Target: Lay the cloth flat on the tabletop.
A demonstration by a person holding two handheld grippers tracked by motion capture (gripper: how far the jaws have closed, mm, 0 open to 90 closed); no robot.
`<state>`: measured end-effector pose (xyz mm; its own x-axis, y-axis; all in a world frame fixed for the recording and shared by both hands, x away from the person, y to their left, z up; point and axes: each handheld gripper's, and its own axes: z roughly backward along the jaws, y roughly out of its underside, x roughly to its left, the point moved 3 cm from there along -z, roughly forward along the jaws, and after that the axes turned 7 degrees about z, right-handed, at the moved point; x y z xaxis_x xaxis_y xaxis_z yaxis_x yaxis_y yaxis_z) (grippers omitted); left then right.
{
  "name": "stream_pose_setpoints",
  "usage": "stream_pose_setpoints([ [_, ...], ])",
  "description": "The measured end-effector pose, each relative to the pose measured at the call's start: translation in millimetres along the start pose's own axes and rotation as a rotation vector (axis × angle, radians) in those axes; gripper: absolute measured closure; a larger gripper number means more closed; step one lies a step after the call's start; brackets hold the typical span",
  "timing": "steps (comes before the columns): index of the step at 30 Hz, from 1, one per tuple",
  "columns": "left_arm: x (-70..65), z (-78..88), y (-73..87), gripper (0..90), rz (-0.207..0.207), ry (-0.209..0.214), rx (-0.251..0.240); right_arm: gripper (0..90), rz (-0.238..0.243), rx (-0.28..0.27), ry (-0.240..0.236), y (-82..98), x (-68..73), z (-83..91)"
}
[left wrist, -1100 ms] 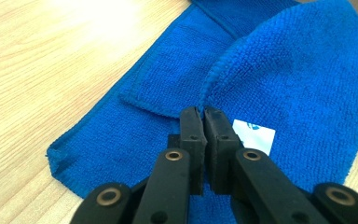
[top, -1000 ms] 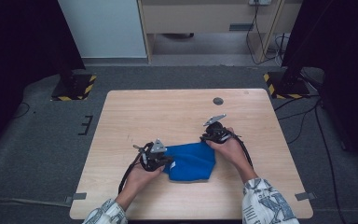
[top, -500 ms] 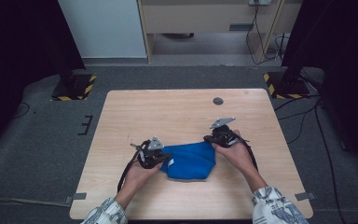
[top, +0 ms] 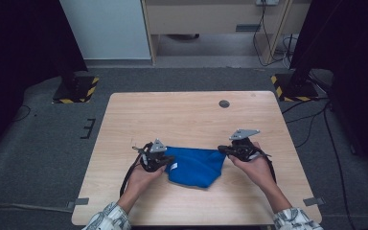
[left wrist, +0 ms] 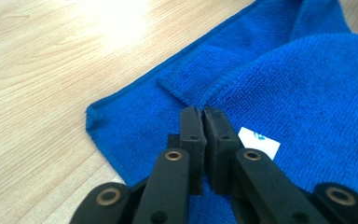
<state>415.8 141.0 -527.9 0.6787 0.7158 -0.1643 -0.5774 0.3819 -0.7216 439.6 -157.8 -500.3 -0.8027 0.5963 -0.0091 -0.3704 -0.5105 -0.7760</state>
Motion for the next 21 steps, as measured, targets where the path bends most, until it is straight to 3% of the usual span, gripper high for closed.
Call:
stream_pose_setpoints([
  [7,-0.6,3.9,-2.9,88.0,0.003,0.014,-0.011,88.5,-0.021,-0.045,0.005,5.2,0.9,15.3],
  [10,-2.6,5.8,-7.4,88.3,0.025,0.041,-0.026,88.5,-0.033,-0.065,0.009,5.4,-1.2,24.4],
  [14,-7.7,12.2,-23.4,88.7,0.005,0.047,-0.050,88.4,-0.024,-0.078,0.027,-1.2,-4.4,37.1],
  [21,-8.0,22.9,-34.1,88.7,-0.010,0.032,-0.069,88.3,-0.018,-0.108,0.062,-11.4,-8.9,52.2],
])
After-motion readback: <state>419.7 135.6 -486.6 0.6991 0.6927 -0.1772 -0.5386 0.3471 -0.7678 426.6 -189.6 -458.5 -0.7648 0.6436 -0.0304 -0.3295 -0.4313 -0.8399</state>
